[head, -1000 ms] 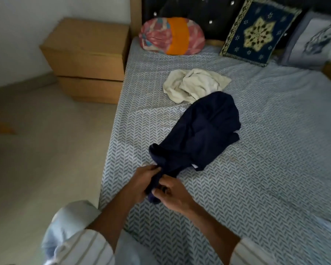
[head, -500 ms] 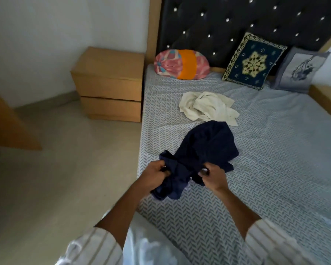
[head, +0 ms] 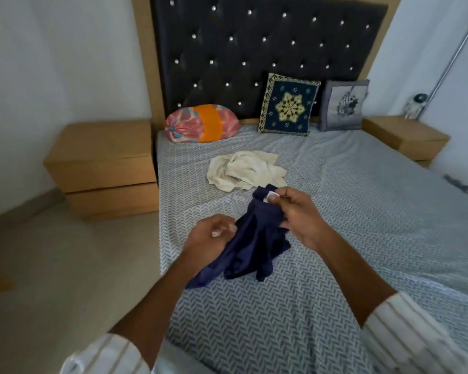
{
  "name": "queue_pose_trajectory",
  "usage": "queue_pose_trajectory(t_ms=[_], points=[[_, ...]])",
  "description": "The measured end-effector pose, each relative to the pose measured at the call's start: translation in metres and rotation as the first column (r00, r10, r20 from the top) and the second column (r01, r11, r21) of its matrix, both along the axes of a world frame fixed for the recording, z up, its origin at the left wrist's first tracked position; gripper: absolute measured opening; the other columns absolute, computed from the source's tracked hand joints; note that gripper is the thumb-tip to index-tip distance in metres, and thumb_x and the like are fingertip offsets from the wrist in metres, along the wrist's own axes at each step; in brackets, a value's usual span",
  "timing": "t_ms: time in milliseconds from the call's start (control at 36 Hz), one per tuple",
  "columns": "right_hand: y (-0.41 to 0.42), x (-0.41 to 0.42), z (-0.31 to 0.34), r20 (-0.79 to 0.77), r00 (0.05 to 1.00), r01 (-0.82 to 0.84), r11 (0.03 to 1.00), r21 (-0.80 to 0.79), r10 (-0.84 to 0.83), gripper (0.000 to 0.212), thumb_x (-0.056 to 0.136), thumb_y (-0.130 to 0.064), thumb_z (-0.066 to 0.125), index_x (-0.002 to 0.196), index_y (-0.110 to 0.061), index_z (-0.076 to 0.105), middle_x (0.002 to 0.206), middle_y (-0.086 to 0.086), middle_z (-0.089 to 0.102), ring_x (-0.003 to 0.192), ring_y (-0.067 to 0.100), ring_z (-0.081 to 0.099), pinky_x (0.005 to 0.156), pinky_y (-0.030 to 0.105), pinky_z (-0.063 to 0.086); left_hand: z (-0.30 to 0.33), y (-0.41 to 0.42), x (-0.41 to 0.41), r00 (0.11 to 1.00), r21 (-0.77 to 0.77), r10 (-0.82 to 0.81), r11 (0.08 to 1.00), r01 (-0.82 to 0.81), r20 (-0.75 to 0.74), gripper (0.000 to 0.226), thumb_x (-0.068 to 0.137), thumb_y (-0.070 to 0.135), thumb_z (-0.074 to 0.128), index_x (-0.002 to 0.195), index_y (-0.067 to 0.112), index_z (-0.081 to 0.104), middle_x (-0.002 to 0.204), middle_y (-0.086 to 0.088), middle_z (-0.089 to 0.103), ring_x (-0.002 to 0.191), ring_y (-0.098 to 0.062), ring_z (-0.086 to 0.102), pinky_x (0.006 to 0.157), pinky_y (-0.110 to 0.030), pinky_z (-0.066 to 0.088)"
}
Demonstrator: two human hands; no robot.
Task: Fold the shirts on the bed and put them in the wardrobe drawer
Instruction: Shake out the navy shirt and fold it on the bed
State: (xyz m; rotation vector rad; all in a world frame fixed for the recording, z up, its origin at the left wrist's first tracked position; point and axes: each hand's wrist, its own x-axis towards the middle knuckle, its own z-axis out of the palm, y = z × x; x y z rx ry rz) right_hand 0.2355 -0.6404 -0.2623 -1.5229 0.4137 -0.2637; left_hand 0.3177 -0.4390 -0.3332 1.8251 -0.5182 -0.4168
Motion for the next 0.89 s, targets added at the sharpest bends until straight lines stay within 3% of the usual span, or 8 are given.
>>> queue_pose_trajectory(t_ms=[83, 222, 306, 472, 556, 667, 750, 889], points=[[0.012, -0.002, 0.014, 0.025, 0.999, -0.047, 0.999, 0.027, 0.046, 0.018, 0.097, 0.003, 0.058, 0.107, -0.012, 0.057, 0.080, 0.006, 0.070, 0.072, 0.018, 0.070, 0.064, 0.035, 0.059, 0.040, -0.015, -0.018, 0.966, -0.238, -0.163, 0.965, 0.113, -0.202, 0.046, 0.089, 0.051, 0.064, 0.109, 0.011, 0.071, 0.101, -0.004, 0.075, 0.098, -0.021, 0.071, 0.088, -0.038, 0.057], [0.025, -0.014, 0.012, 0.063, 0.982, -0.181, 0.983, 0.043, 0.178, 0.058, 0.089, 0.016, 0.058, 0.132, -0.022, 0.052, 0.085, 0.014, 0.070, 0.086, 0.026, 0.072, 0.083, 0.043, 0.060, 0.060, -0.018, -0.028, 0.999, -0.202, 0.001, 0.979, 0.006, 0.032, 0.017, 0.093, 0.024, 0.065, 0.100, 0.010, 0.071, 0.096, -0.015, 0.073, 0.090, -0.032, 0.069, 0.087, -0.044, 0.054], [0.027, -0.020, 0.013, 0.059, 0.957, -0.287, 0.957, 0.036, 0.285, 0.069, 0.086, 0.021, 0.057, 0.142, -0.019, 0.050, 0.074, 0.013, 0.061, 0.087, 0.031, 0.071, 0.089, 0.045, 0.059, 0.066, -0.011, -0.027, 0.995, -0.227, 0.082, 0.972, -0.066, 0.062, 0.014, 0.099, 0.006, 0.056, 0.093, 0.003, 0.067, 0.080, -0.010, 0.068, 0.071, -0.021, 0.059, 0.072, -0.039, 0.049], [0.030, -0.014, 0.030, -0.070, 0.918, -0.383, 0.824, -0.418, 0.391, 0.082, 0.081, 0.000, 0.076, 0.137, -0.054, 0.049, 0.100, 0.003, 0.055, 0.082, 0.015, 0.058, 0.080, 0.027, 0.057, 0.107, 0.004, -0.028, 0.998, -0.231, -0.008, 0.973, 0.023, 0.065, 0.025, 0.102, 0.004, 0.049, 0.083, 0.015, 0.062, 0.077, -0.003, 0.062, 0.074, -0.016, 0.056, 0.075, -0.032, 0.044], [0.029, -0.005, 0.043, -0.160, 0.884, -0.456, 0.739, -0.496, 0.438, 0.067, 0.080, -0.008, 0.079, 0.126, -0.046, 0.048, 0.128, -0.004, 0.047, 0.107, 0.007, 0.055, 0.084, 0.018, 0.051, 0.133, 0.003, -0.027, 0.993, -0.238, -0.108, 0.965, 0.114, 0.036, 0.028, 0.103, 0.002, 0.047, 0.086, 0.015, 0.065, 0.077, 0.000, 0.067, 0.071, -0.012, 0.060, 0.072, -0.028, 0.047], [0.031, 0.008, 0.052, -0.137, 0.860, -0.500, 0.756, -0.422, 0.492, 0.046, 0.079, -0.009, 0.078, 0.122, -0.018, 0.063, 0.124, 0.002, 0.067, 0.118, 0.014, 0.062, 0.103, 0.033, 0.050, 0.160, 0.001, -0.024, 0.986, -0.220, -0.163, 0.962, 0.163, 0.018, 0.029, 0.099, 0.002, 0.050, 0.084, 0.018, 0.069, 0.083, -0.006, 0.066, 0.082, -0.021, 0.058, 0.083, -0.037, 0.043], [0.031, 0.015, 0.057, -0.027, 0.904, -0.402, 0.827, -0.394, 0.426, 0.025, 0.083, -0.011, 0.073, 0.108, -0.012, 0.070, 0.109, 0.009, 0.074, 0.107, 0.024, 0.069, 0.101, 0.040, 0.051, 0.174, 0.003, -0.019, 0.981, -0.166, -0.189, 0.967, 0.192, 0.032, 0.014, 0.096, 0.022, 0.062, 0.089, 0.014, 0.070, 0.089, -0.008, 0.068, 0.085, -0.024, 0.060, 0.086, -0.041, 0.043], [0.020, 0.021, 0.078, 0.152, 0.961, -0.144, 0.888, -0.436, 0.231, 0.009, 0.088, -0.029, 0.063, 0.083, -0.022, 0.059, 0.080, 0.009, 0.065, 0.077, 0.023, 0.063, 0.081, 0.052, 0.052, 0.190, 0.014, -0.002, 0.932, 0.236, -0.168, 0.967, 0.093, 0.320, 0.068, 0.063, 0.046, 0.090, 0.118, 0.022, 0.059, 0.113, 0.001, 0.069, 0.105, -0.018, 0.066, 0.094, -0.040, 0.053]])
